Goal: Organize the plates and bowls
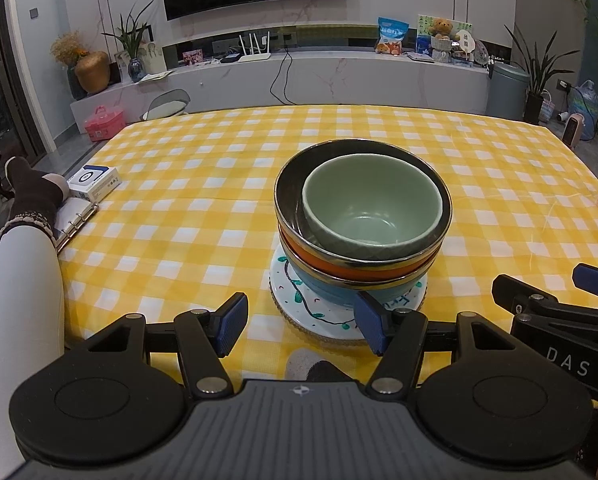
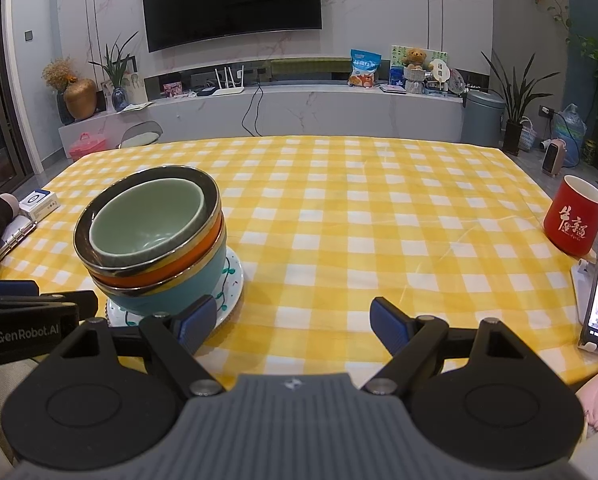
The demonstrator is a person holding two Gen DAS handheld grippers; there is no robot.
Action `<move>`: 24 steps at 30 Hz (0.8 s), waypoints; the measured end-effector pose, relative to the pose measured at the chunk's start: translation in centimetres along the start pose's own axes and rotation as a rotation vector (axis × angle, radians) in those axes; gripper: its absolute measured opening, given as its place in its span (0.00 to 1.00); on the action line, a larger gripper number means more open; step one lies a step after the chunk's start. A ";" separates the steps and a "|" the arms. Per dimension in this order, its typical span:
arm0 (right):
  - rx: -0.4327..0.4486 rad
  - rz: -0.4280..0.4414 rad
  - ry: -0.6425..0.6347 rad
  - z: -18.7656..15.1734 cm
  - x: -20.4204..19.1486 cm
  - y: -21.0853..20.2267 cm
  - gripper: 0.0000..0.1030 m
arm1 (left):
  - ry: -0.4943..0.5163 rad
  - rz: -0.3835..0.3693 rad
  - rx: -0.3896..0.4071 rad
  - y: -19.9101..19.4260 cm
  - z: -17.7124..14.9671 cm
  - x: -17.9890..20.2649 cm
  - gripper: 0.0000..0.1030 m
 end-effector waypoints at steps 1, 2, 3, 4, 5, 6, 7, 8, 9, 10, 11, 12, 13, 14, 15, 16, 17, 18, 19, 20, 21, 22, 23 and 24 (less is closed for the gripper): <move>0.000 0.000 0.000 0.0 0.0 0.0 0.80 | 0.001 0.001 0.000 0.0 0.0 0.0 0.70; 0.000 0.000 0.000 0.0 0.0 0.0 0.80 | 0.000 0.002 0.000 0.0 -0.1 0.0 0.69; 0.000 0.001 -0.001 0.0 0.0 0.0 0.80 | 0.000 0.001 0.000 0.0 -0.1 0.0 0.70; -0.001 0.001 -0.001 -0.1 0.0 0.0 0.80 | 0.000 0.000 0.000 0.0 -0.1 0.0 0.70; -0.001 0.001 -0.001 -0.1 0.0 -0.1 0.80 | 0.000 0.001 0.000 0.0 -0.1 0.0 0.70; -0.002 0.001 -0.001 -0.1 0.0 -0.1 0.80 | 0.001 0.002 0.000 0.0 -0.1 0.0 0.70; -0.003 0.000 0.000 -0.1 0.1 -0.1 0.80 | 0.001 0.002 0.001 0.0 -0.1 0.0 0.70; -0.004 0.000 0.002 -0.1 0.1 -0.1 0.80 | 0.000 0.002 0.001 0.0 -0.1 0.0 0.70; -0.006 -0.002 0.003 -0.2 0.1 -0.1 0.80 | -0.001 0.002 0.001 0.0 -0.1 0.0 0.70; -0.007 -0.002 0.004 -0.2 0.2 -0.2 0.80 | -0.001 0.003 0.000 0.0 -0.1 0.0 0.70; -0.008 -0.003 0.004 -0.2 0.2 -0.2 0.80 | -0.001 0.004 -0.001 0.0 -0.1 0.0 0.70; -0.008 -0.003 0.004 -0.2 0.1 -0.2 0.80 | -0.001 0.004 -0.001 0.0 -0.1 0.0 0.70; -0.008 -0.003 0.004 -0.2 0.1 -0.2 0.80 | -0.001 0.005 -0.001 0.0 -0.1 0.0 0.70; -0.008 -0.003 0.003 -0.2 0.1 -0.2 0.80 | 0.000 0.005 -0.001 -0.1 -0.1 0.0 0.70; -0.008 -0.003 0.003 -0.2 0.1 -0.2 0.80 | 0.000 0.006 -0.001 0.0 -0.1 0.0 0.70; -0.008 -0.003 0.003 -0.2 0.1 -0.2 0.80 | 0.000 0.006 -0.001 0.0 -0.1 0.0 0.70; -0.009 -0.003 0.003 -0.2 0.1 -0.2 0.80 | 0.000 0.005 -0.002 0.0 -0.1 0.0 0.70; -0.009 -0.003 0.003 -0.2 0.1 -0.2 0.80 | -0.001 0.005 -0.002 -0.1 -0.1 0.0 0.70; -0.008 -0.003 0.003 -0.2 0.1 -0.2 0.80 | -0.001 0.004 -0.002 -0.1 -0.1 0.0 0.70; -0.008 -0.003 0.003 -0.2 0.1 -0.2 0.80 | -0.002 0.005 -0.001 -0.1 -0.1 0.0 0.70; -0.008 -0.003 0.003 -0.2 0.1 -0.2 0.80 | -0.001 0.005 -0.001 -0.1 -0.1 0.0 0.70; -0.008 -0.004 0.003 -0.2 0.2 -0.2 0.80 | 0.000 0.005 0.000 -0.1 -0.1 0.0 0.70; -0.009 -0.003 0.003 -0.2 0.1 -0.2 0.80 | -0.001 0.005 0.000 -0.1 -0.1 0.0 0.70; -0.009 -0.003 0.003 -0.2 0.1 -0.2 0.80 | -0.002 0.005 0.000 -0.1 -0.1 -0.1 0.70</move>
Point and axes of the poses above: each gripper's, at about its wrist camera, not at the fingertips, and y roughly the way its jaws point, x to its right, z to its top, the point moved 1 cm from there along y, roughly the way its jaws point, and after that the axes turned 11 degrees about x, right-handed, at the moved point
